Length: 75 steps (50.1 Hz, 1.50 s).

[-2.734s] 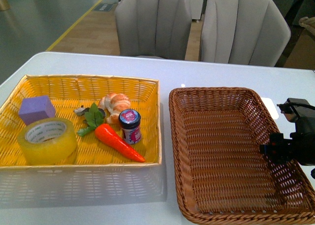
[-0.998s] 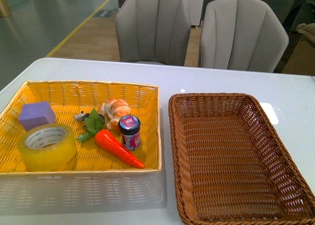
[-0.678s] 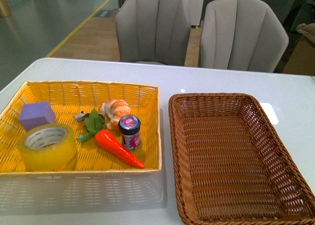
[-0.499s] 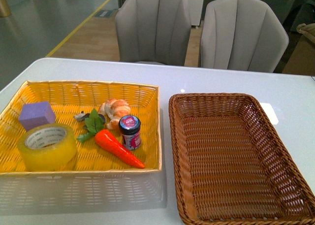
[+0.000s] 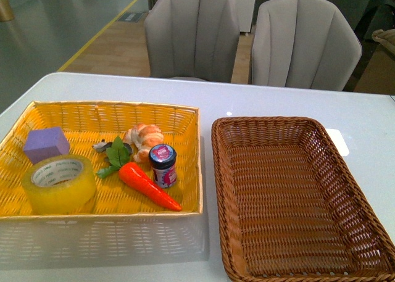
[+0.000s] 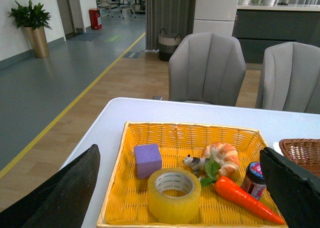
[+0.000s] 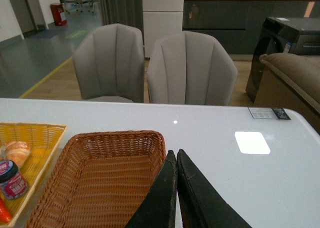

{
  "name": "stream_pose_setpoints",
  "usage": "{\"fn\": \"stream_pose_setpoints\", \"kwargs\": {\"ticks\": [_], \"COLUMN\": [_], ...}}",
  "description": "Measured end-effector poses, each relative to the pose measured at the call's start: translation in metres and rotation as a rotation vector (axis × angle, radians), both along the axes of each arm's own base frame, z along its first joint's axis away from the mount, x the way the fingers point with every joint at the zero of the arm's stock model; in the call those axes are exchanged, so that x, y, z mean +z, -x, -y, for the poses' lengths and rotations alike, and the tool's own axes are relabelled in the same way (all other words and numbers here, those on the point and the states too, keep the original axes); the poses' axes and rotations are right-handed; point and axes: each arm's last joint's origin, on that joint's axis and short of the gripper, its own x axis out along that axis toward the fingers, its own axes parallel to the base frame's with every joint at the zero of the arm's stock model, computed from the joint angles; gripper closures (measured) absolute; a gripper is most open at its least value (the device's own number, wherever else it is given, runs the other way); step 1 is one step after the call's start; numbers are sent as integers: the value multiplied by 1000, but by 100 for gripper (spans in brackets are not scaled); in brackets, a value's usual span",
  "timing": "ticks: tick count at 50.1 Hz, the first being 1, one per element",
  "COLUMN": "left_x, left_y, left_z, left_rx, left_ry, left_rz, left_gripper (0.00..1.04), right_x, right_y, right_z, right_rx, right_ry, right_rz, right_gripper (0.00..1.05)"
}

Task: Move tape to another basket

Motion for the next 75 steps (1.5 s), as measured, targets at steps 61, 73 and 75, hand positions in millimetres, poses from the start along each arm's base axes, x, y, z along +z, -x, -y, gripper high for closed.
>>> {"fn": "stream_pose_setpoints", "kwargs": {"ticks": [61, 73, 75], "left_x": [0, -1, -2], "left_y": [0, -12, -17], "left_z": [0, -4, -5], "left_rx": [0, 114, 129], "left_ry": [0, 253, 276], "left_rz": [0, -601, -635], "left_gripper": [9, 9, 9], "right_x": [-3, -3, -3], "right_y": [16, 16, 16], "right_z": [0, 0, 0], "right_rx": [0, 1, 0], "right_ry": [-2, -2, -2], "right_rz": [-5, -5, -5], "right_gripper": [9, 9, 9]}}
